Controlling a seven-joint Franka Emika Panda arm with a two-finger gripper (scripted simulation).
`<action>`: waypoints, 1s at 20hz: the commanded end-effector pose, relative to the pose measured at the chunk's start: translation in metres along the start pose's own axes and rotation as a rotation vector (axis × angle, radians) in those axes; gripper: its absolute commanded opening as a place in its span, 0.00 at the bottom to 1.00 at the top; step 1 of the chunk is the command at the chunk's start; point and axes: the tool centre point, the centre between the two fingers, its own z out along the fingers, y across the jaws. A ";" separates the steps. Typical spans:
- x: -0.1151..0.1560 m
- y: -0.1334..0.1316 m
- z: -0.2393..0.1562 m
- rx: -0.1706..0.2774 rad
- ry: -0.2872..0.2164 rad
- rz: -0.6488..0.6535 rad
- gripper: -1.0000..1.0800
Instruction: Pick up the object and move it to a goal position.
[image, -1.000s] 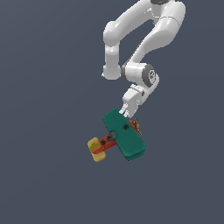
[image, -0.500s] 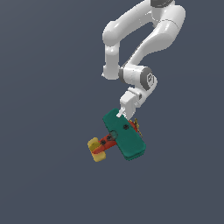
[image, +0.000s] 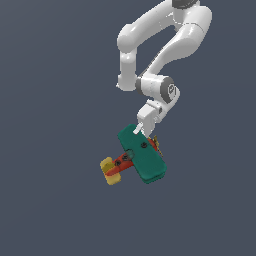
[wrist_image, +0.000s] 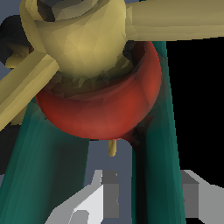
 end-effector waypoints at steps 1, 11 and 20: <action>0.000 0.000 0.000 0.000 0.000 0.000 0.00; -0.001 0.040 -0.024 0.003 -0.002 0.001 0.00; 0.000 0.116 -0.069 0.008 -0.004 0.003 0.00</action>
